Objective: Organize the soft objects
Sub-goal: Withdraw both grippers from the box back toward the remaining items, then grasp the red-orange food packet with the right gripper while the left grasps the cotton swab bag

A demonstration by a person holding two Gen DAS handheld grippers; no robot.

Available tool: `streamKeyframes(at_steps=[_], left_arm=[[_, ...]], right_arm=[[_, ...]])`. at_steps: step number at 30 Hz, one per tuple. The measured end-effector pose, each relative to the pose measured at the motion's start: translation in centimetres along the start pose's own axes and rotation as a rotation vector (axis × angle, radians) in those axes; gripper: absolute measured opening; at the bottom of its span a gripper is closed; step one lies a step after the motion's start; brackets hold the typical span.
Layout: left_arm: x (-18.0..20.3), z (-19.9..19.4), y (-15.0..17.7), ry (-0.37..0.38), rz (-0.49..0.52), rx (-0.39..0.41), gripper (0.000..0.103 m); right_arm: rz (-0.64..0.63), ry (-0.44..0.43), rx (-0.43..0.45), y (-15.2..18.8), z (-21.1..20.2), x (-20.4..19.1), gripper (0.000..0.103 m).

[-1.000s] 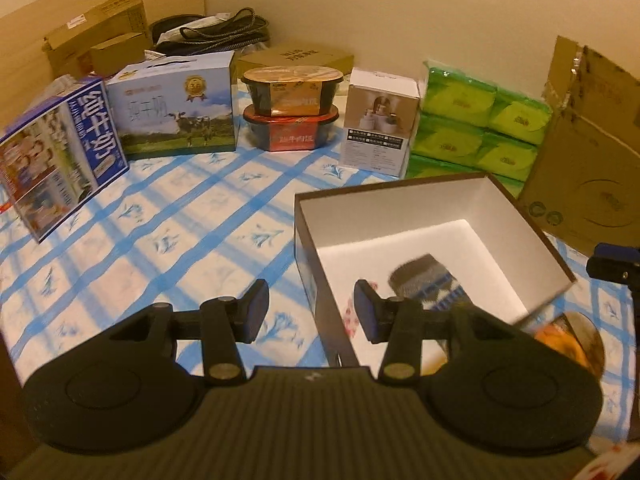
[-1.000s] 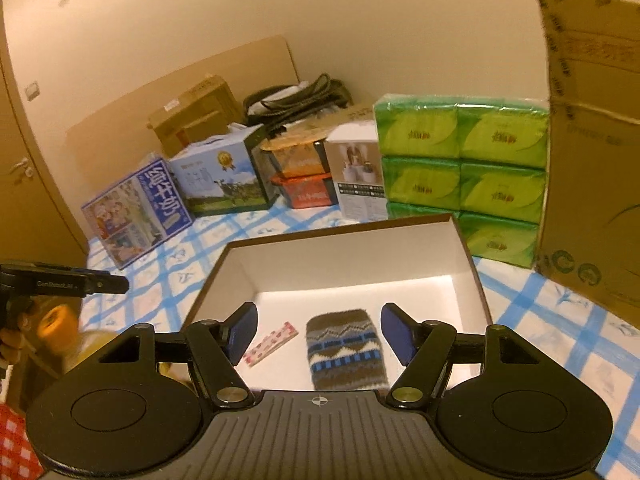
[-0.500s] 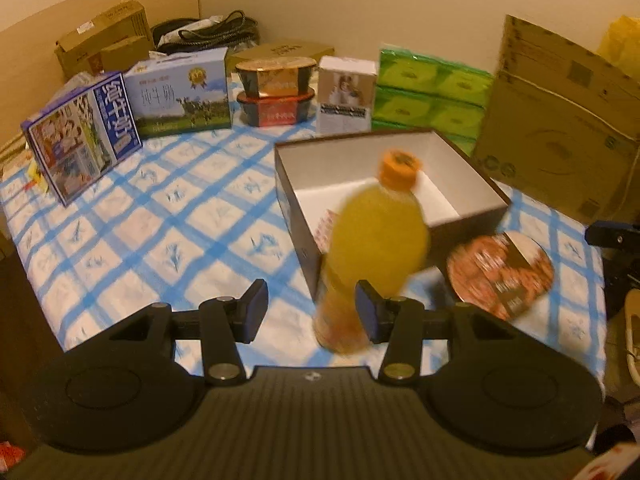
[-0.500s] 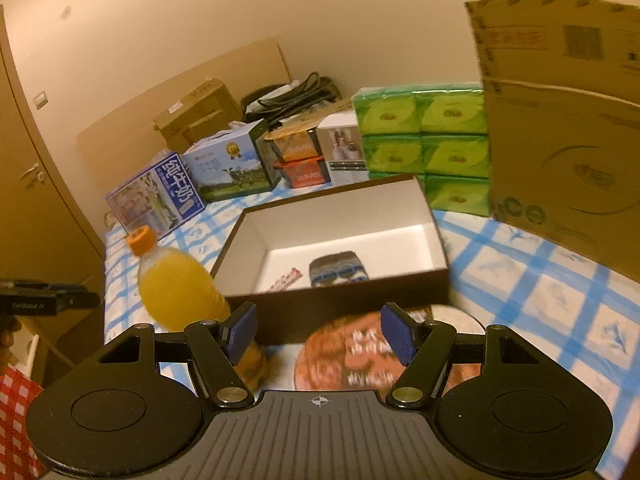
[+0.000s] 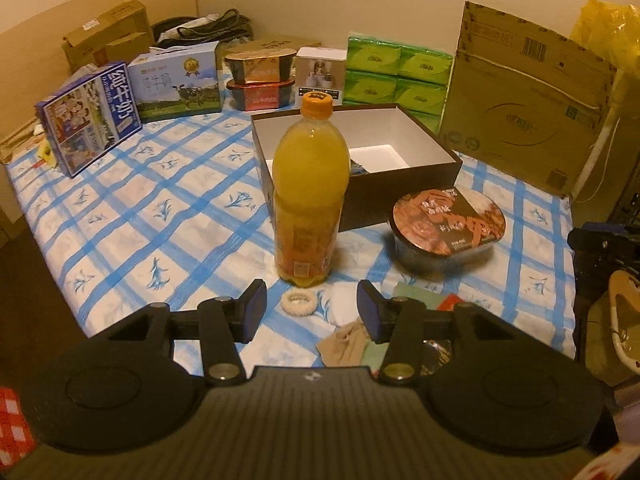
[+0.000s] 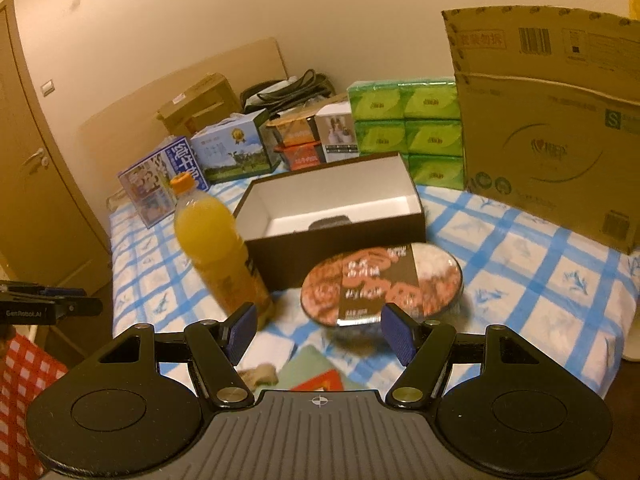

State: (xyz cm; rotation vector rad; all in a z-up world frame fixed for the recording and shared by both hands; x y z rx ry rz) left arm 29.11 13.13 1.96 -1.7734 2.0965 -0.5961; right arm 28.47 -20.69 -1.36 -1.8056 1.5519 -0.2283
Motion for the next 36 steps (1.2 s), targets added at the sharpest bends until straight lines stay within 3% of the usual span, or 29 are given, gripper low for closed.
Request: streamKeyframes(at_steps=[9, 20, 29, 36], left_arm=[[2.6, -1.3, 3.4, -0.016, -0.015, 0.011, 0.047], [4.3, 1.2, 7.7, -0.009, -0.054, -0.046, 0.047], [3.5, 3.5, 9.4, -0.043, -0.088, -0.06, 0.047], [2.6, 5.8, 10.3, -0.062, -0.1, -0.083, 0.047]], right_arm=[[0.049, -0.036, -0.036, 3.9, -1.1, -0.7, 0.068], [0.066, -0.067, -0.113, 7.9, 0.2, -1.8, 0.068], [0.076, -0.085, -0.159, 9.2, 2.8, -1.2, 0.068], [0.176, -0.107, -0.192, 11.1, 6.2, 1.1, 0.068]])
Point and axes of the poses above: each gripper's, at about its wrist camera, not at the fingertips, and z roughly the way its jaws point, x to its right, y to its underside, the point moved 1 cm from there along z, roughly the way its jaws point, and after that the axes turned 13 degrees about -x, right-handed, at the moved point
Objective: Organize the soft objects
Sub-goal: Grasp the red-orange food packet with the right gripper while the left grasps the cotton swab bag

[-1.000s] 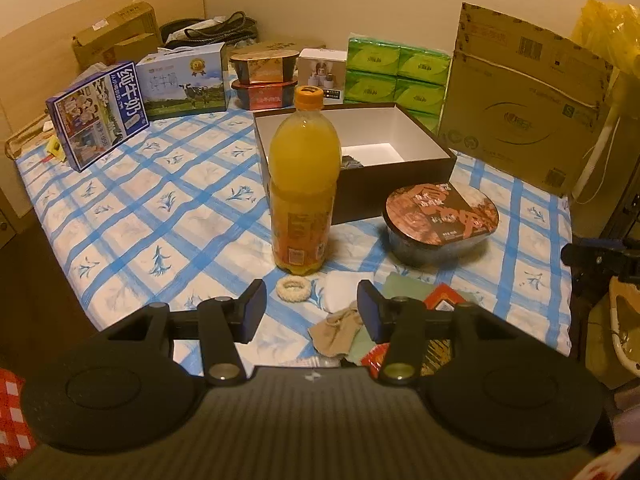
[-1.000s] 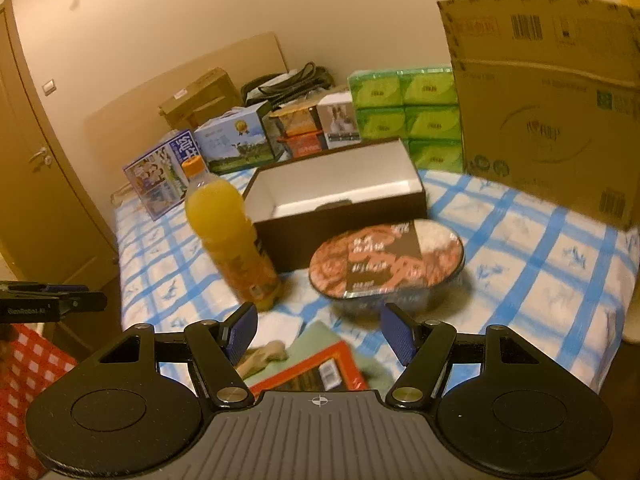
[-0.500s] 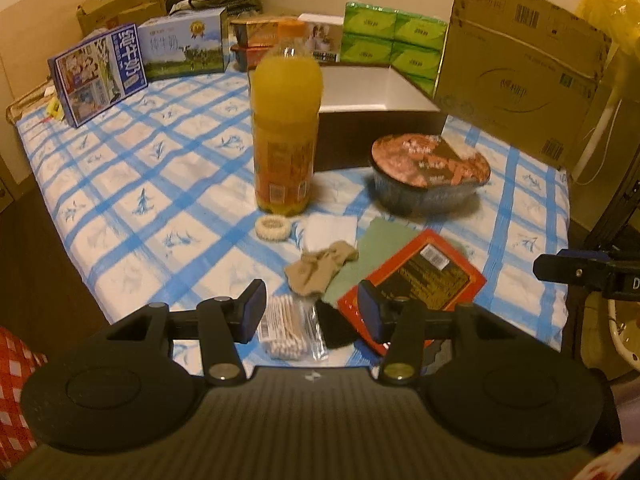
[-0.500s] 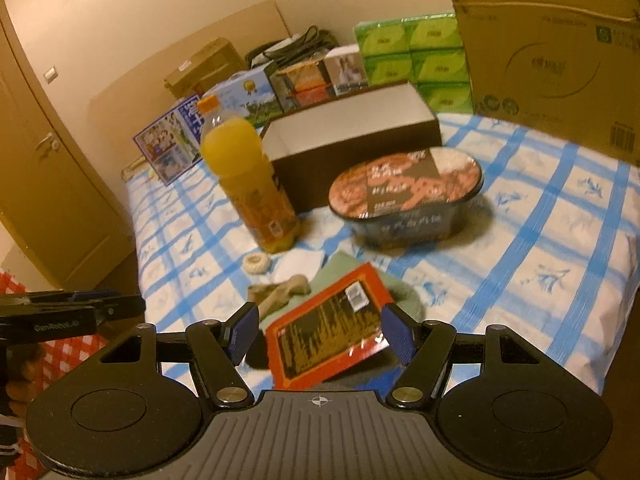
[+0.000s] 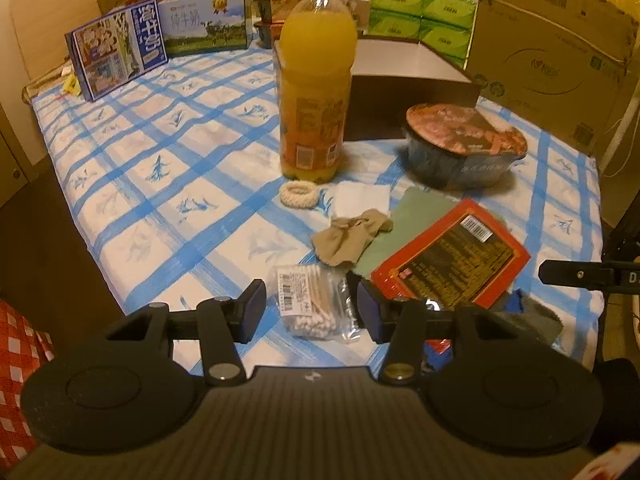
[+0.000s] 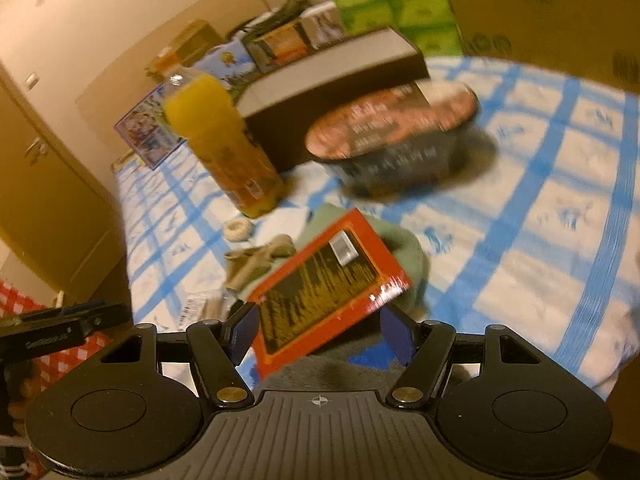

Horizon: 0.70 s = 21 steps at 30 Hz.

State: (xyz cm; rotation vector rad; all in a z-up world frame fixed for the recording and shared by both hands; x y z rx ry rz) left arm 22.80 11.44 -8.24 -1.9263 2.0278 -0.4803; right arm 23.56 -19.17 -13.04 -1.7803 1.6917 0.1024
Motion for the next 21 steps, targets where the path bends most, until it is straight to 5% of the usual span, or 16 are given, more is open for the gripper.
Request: streamKeyframes(at_steps=[17, 21], left_arm=[[-3.8, 4.5, 0.3, -0.03, -0.092, -0.07, 0.047], [-4.2, 5.4, 0.5, -0.027, -0.107, -0.086, 0.047]], right_arm=[[0.26, -0.112, -0.026, -0.4, 7.0, 4.5, 0.05], [0.279, -0.149, -0.006, -0.4, 7.0, 4.5, 0.033]])
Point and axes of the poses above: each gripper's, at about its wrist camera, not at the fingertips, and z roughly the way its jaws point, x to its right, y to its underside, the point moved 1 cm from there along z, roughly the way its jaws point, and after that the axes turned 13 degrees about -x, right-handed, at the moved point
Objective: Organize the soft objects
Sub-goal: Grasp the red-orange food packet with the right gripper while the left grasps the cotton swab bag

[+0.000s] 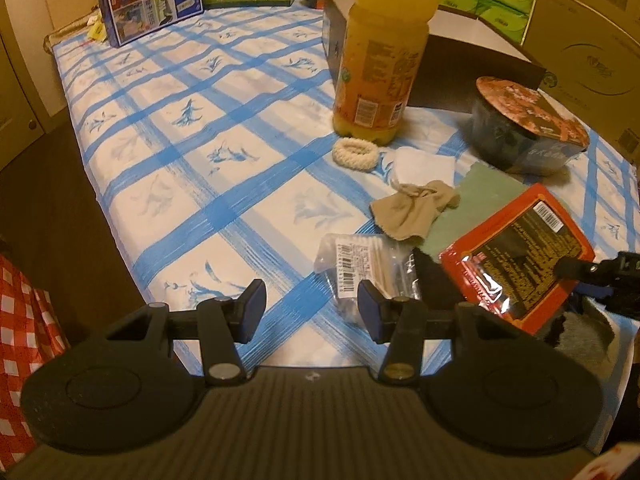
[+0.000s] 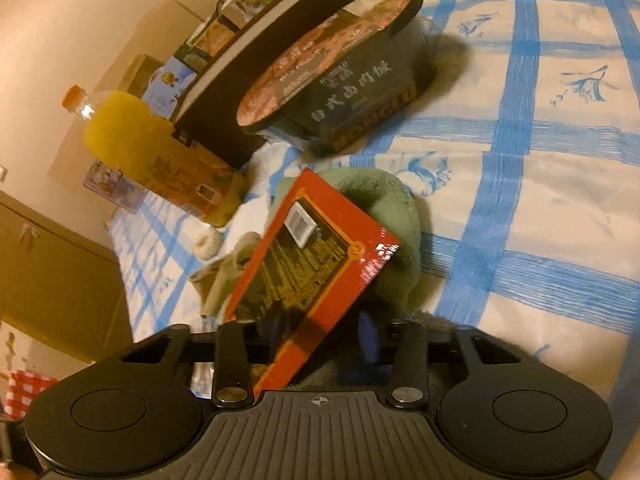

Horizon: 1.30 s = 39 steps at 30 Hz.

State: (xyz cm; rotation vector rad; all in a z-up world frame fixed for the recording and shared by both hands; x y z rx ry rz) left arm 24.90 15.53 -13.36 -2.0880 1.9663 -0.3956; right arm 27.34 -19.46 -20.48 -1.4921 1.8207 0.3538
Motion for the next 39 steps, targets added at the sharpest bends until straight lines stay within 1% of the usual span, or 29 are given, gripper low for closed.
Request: streamKeyframes(at_steps=[2, 4, 7, 10, 14, 15, 16, 18, 19, 21, 23, 27, 31, 34, 35, 36, 37, 39], left_arm=[[-0.2, 0.3, 0.1, 0.001, -0.004, -0.006, 0.047], [-0.4, 0.6, 0.1, 0.003, -0.011, -0.011, 0.047], [-0.6, 1.0, 0.1, 0.01, -0.018, -0.013, 0.047], [-0.9, 1.3, 0.1, 0.015, -0.026, -0.015, 0.047], [-1.2, 1.9, -0.3, 0.022, -0.033, -0.021, 0.047], [-1.3, 2.0, -0.4, 0.024, -0.034, -0.021, 0.047], [-1.3, 2.0, -0.5, 0.027, -0.034, -0.022, 0.047], [-1.4, 2.2, -0.7, 0.035, -0.033, -0.021, 0.047], [-1.4, 2.3, -0.8, 0.042, -0.033, -0.02, 0.048], [-1.3, 2.5, -0.9, 0.055, -0.028, -0.02, 0.054], [-1.0, 2.8, -1.0, 0.071, -0.016, -0.022, 0.057], [-0.2, 3.7, -1.3, 0.097, 0.006, -0.041, 0.061], [0.4, 4.9, -1.8, 0.141, -0.005, -0.061, 0.062], [0.8, 6.0, -2.1, 0.148, -0.007, -0.076, 0.058], [0.9, 6.3, -2.2, 0.149, -0.008, -0.082, 0.052], [1.0, 6.6, -2.3, 0.152, -0.012, -0.091, 0.048], [1.1, 6.9, -2.3, 0.153, -0.016, -0.097, 0.046], [1.1, 7.0, -2.3, 0.156, -0.02, -0.089, 0.035]], right_arm=[[-0.005, -0.019, 0.024, -0.1, -0.5, -0.5, 0.031], [-0.017, -0.055, 0.058, -0.3, -1.3, -1.2, 0.031], [-0.059, -0.092, 0.084, -1.0, -1.5, -2.8, 0.031], [-0.085, -0.082, 0.076, -1.6, -0.7, -4.1, 0.031], [-0.051, -0.057, 0.038, -2.1, 1.4, -4.7, 0.03], [-0.047, -0.049, 0.029, -2.2, 2.0, -4.8, 0.025], [-0.047, -0.04, 0.021, -2.2, 2.5, -4.9, 0.014], [-0.048, -0.032, 0.006, -2.4, 3.1, -5.0, 0.01], [-0.049, -0.035, 0.009, -2.4, 3.1, -5.1, 0.008], [-0.069, -0.041, 0.017, -2.6, 2.9, -5.1, 0.006], [-0.093, -0.041, 0.028, -2.9, 2.3, -5.3, 0.005], [-0.145, -0.026, 0.03, -3.6, 1.2, -5.8, 0.003], [-0.21, 0.01, 0.036, -4.1, -0.1, -6.4, 0.002], [-0.238, 0.021, 0.047, -4.3, -1.0, -6.5, 0.002], [-0.24, 0.025, 0.049, -4.4, -1.2, -6.5, 0.002], [-0.239, 0.026, 0.049, -4.4, -1.3, -6.4, 0.002], [-0.237, 0.022, 0.048, -4.5, -1.5, -6.2, 0.002], [-0.234, 0.019, 0.046, -4.5, -1.9, -6.0, 0.002]])
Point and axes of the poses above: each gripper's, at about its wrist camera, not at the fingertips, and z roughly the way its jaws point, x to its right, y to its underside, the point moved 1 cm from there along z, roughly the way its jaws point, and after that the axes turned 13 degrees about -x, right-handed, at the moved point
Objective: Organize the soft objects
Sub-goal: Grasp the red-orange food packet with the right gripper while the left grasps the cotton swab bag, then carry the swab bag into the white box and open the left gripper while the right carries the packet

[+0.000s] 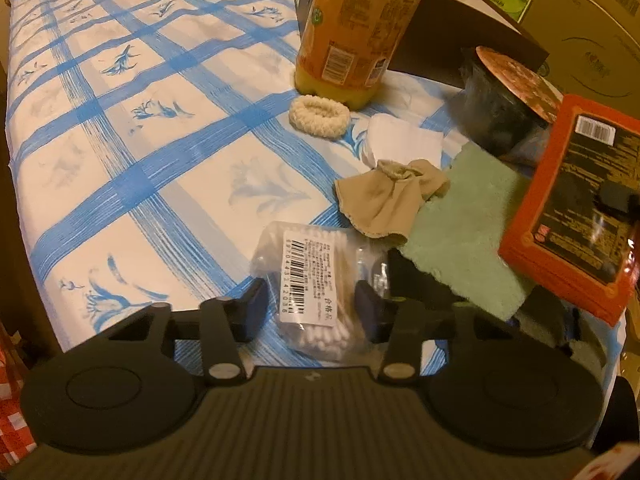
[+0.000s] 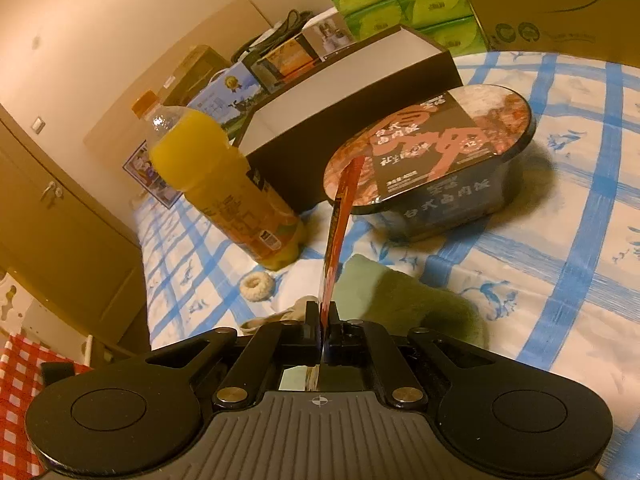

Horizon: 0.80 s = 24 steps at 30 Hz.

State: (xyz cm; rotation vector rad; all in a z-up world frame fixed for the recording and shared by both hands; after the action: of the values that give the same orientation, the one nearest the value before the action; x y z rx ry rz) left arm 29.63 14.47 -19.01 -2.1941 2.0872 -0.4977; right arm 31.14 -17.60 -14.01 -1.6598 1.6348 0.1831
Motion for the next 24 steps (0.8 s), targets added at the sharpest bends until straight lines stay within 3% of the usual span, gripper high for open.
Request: streamKeyframes(at_steps=[5, 14, 24], left_arm=[[-0.1, -0.8, 0.2, 0.008, -0.012, 0.017, 0.025], [0.8, -4.9, 0.1, -0.05, 0.029, 0.082, 0.024], [6.0, -8.5, -2.8, -0.027, 0.135, 0.19, 0.025]], right_arm=[[0.01, 0.0, -0.011, 0.1, -0.6, 0.5, 0.002], [0.003, -0.022, -0.016, -0.1, -2.3, 1.0, 0.001], [-0.008, -0.051, 0.037, -2.3, -5.6, 2.3, 0.001]])
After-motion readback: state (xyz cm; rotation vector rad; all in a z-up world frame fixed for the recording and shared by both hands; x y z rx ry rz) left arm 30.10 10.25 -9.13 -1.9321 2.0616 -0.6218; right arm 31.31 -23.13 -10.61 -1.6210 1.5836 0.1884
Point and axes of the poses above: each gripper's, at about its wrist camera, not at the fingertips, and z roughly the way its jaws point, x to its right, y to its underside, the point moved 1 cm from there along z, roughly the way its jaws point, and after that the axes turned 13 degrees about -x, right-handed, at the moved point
